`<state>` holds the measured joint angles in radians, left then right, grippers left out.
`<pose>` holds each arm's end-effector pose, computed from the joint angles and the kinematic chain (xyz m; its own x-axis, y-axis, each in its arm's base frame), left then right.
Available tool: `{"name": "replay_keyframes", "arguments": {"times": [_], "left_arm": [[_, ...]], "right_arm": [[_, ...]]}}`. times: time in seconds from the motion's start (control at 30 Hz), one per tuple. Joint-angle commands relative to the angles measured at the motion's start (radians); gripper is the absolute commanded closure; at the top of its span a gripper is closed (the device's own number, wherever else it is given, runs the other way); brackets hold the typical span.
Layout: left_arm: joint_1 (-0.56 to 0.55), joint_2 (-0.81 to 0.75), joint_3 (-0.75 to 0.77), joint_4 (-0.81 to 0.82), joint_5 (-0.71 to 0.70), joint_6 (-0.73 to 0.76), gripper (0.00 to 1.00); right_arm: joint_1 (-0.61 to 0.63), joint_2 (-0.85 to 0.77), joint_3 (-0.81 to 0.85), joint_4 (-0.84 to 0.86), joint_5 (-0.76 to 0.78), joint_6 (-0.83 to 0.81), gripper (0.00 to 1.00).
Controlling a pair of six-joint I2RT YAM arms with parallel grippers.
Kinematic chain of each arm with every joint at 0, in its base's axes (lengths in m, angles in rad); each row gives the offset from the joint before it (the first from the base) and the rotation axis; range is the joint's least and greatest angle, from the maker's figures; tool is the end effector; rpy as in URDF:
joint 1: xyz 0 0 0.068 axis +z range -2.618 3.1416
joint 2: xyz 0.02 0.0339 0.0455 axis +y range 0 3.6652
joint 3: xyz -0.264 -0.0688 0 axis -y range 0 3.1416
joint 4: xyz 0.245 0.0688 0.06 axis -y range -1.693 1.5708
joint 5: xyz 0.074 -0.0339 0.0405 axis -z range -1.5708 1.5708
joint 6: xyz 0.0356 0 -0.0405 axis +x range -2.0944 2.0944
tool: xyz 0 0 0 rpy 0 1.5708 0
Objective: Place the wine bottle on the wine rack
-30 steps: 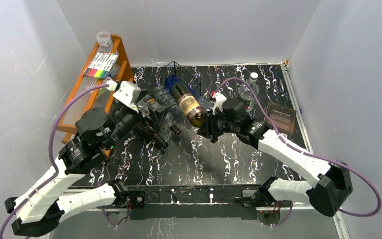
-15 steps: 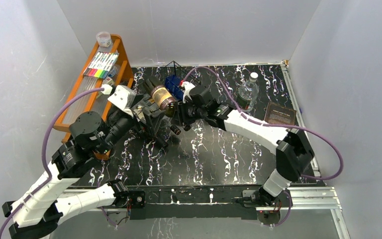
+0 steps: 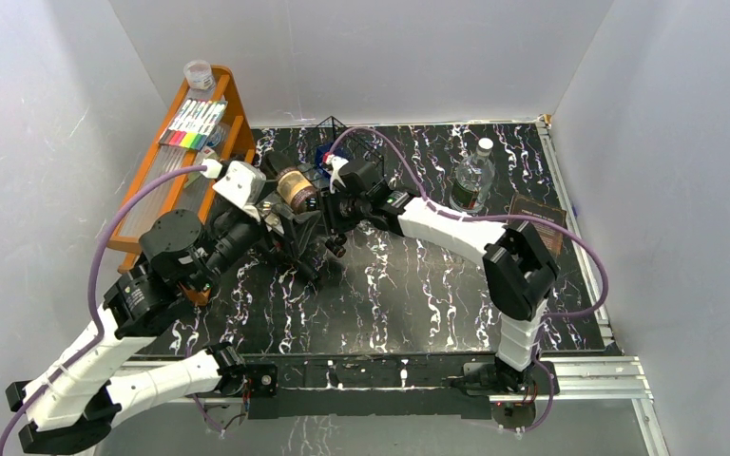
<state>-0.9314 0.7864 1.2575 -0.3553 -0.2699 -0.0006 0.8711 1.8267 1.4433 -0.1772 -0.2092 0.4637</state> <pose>0.0865 -0.1004 0.4775 0.0686 -0.0932 -0.9933 0.6154 0.7876 -0.0314 0.2704 0.3327 0.2750 -0.6916 -0.1423 -0.7081 -0.6175 0.6250 0.4776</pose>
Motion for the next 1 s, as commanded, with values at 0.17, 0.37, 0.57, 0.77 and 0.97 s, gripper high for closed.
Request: {"name": "replay_keyframes", "arguments": {"times": [0.17, 0.37, 0.57, 0.77, 0.97], "left_arm": [[0.0, 0.005, 0.022, -0.01, -0.004, -0.006, 0.02], [-0.001, 0.011, 0.021, -0.01, -0.005, -0.005, 0.02], [-0.001, 0.016, 0.029, -0.014, -0.002, -0.005, 0.02], [-0.001, 0.019, 0.031, -0.018, -0.001, -0.011, 0.02], [0.0, 0.023, 0.04, -0.019, 0.001, -0.011, 0.02]], "right_arm": [[0.005, 0.053, 0.142, 0.11, -0.043, -0.037, 0.91], [0.005, 0.078, 0.161, 0.094, -0.043, -0.048, 0.59], [0.005, 0.069, 0.155, 0.093, -0.033, -0.066, 0.24], [0.005, 0.028, 0.141, 0.057, 0.02, -0.076, 0.14], [0.004, -0.066, 0.077, 0.045, 0.098, -0.085, 0.11]]}}
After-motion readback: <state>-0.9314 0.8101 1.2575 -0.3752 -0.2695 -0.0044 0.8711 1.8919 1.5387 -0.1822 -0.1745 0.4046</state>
